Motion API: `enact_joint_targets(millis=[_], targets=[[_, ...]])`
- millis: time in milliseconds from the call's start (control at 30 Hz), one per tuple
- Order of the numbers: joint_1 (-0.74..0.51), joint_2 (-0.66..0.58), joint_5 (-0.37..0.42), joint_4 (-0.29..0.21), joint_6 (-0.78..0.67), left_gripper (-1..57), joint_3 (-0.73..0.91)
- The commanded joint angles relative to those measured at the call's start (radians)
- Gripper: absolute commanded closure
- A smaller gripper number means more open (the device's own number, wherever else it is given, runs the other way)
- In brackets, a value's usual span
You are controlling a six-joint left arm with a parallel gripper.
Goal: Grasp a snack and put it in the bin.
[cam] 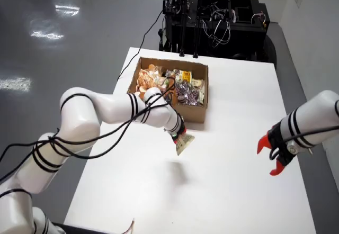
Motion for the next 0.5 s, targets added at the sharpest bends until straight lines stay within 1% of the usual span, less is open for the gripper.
enact_joint_targets(millis=[33,200,300,400,500], targets=[[0.023,0.017,0.018,0.002,0.004,34.6,-0.081],[0.048,0.057,0.042,0.003,0.015,34.6,-0.180],[0.064,0.106,0.068,0.004,0.024,34.6,-0.275],[0.079,0.186,0.111,0.004,0.038,34.6,-0.423],[0.096,0.304,0.170,0.004,0.054,34.6,-0.643]])
